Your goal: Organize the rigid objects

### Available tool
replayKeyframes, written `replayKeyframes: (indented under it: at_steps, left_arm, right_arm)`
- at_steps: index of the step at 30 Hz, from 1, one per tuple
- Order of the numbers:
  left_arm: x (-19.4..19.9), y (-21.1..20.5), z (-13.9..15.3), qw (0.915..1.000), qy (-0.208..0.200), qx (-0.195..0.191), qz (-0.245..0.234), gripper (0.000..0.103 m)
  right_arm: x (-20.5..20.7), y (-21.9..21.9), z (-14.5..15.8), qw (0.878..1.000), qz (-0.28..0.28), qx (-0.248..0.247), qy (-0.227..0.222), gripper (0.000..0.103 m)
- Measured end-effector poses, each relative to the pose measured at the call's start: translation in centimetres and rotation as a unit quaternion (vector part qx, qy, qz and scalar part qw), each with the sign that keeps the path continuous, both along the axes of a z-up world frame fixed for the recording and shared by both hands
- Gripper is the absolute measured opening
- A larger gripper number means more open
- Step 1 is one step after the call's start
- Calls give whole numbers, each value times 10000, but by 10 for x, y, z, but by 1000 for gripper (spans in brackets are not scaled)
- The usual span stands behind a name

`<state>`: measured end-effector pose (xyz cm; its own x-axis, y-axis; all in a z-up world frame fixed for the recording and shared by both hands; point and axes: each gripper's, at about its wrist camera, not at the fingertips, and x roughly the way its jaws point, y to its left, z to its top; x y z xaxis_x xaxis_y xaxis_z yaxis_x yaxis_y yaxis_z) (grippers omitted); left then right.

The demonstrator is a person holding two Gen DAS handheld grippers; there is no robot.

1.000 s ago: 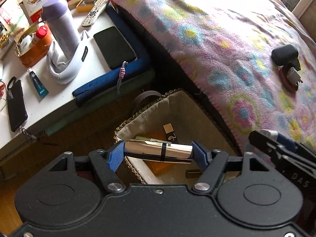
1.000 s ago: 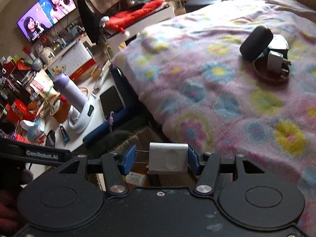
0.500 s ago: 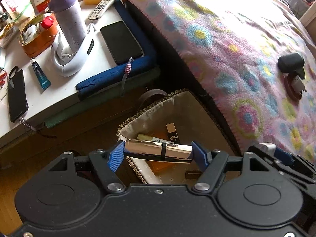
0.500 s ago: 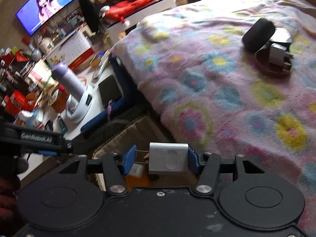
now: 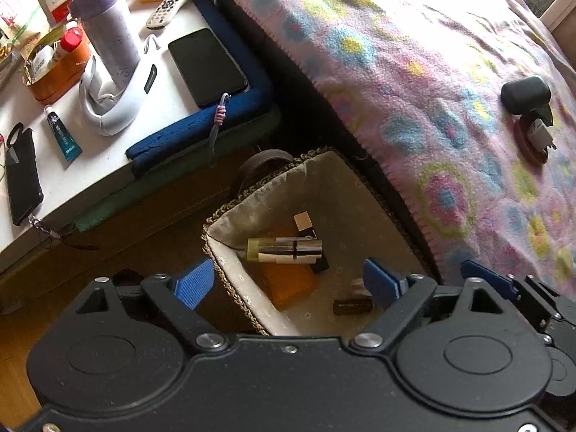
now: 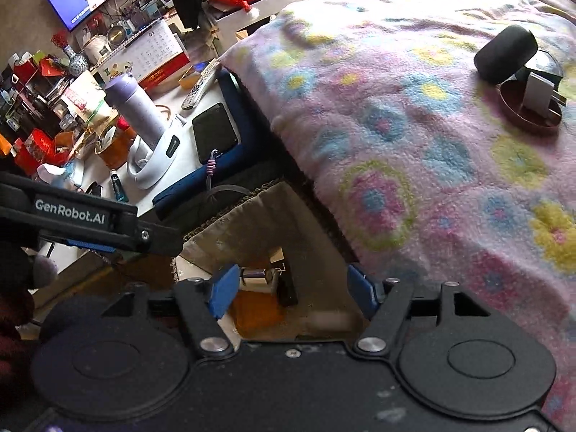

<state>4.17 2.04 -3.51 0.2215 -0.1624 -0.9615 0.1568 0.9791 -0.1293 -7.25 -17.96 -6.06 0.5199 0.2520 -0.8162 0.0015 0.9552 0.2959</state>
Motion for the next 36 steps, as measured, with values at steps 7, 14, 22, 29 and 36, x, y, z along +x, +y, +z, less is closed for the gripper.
replayKeyframes:
  at_steps: [7,14,22,29,36]
  left_arm:
    - [-1,-2,-4,9997,188,-85,-94,87]
    - [-3,-5,-3,9998,135,-10,-166,87]
    - [-4,-4,-2,9998,70,58,-172,87]
    - [-5,-5,-1,9997,6,117,-211,87]
    - [-6,-5,0,9995,-40,184,-238,87]
  right_arm:
    - [-4,-4,-1,10000,-83,-7,8,78]
    - [-4,-2,-10,9997,-102,-102,208,83]
    - [-4,2,-13,9991,-34,-316,268,88]
    - [-2,3,-15,9989,-24,-332,332,88]
    - [0,3,-19,9981,-51,-404,462,91]
